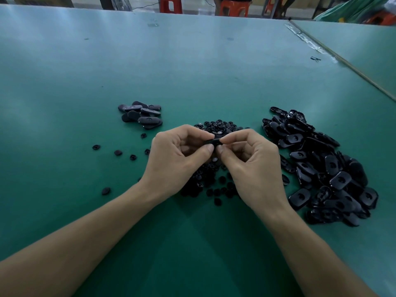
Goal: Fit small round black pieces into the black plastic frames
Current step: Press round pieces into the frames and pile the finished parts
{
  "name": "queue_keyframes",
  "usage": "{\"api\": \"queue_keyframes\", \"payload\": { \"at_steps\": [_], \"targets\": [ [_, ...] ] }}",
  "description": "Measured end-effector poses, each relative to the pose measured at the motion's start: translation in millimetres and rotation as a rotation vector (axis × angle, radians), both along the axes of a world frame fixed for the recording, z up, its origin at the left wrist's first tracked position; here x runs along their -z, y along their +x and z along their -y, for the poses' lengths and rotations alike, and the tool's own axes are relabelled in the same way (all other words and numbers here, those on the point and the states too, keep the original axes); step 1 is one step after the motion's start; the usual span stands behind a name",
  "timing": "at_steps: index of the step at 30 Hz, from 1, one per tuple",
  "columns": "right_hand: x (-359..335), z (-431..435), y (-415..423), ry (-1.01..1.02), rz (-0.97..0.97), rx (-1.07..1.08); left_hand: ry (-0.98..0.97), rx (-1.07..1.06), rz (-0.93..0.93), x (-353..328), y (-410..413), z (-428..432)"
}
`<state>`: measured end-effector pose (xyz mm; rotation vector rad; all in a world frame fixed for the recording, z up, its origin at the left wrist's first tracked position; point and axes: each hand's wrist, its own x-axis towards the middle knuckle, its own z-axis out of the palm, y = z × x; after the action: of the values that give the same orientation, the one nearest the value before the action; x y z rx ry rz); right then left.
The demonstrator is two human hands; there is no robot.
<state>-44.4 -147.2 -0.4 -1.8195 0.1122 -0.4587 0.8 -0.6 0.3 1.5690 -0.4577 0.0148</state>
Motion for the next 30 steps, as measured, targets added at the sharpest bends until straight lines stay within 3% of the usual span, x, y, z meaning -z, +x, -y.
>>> {"api": "queue_keyframes", "payload": {
  "at_steps": [8,20,26,30],
  "targets": [
    [-1.1,-1.1,-1.8,-0.067,0.013,0.005,0.091,-0.057,0.077,4.8,0.2,2.2],
    [-4.2,-6.7,-4.5,-0.197,0.037,-0.003,0.048,-0.063,0.006,5.7,6.9,-0.3],
    [-4.7,0.0,-2.9,-0.158,0.043,0.024,0.043,-0.015,-0.009,1.2,2.6,0.4],
    [-2.7,-3.2,-3.4,-0.287,0.101,0.055,0.022,-0.015,-0.029,-1.1,2.6,0.1]
  ]
}}
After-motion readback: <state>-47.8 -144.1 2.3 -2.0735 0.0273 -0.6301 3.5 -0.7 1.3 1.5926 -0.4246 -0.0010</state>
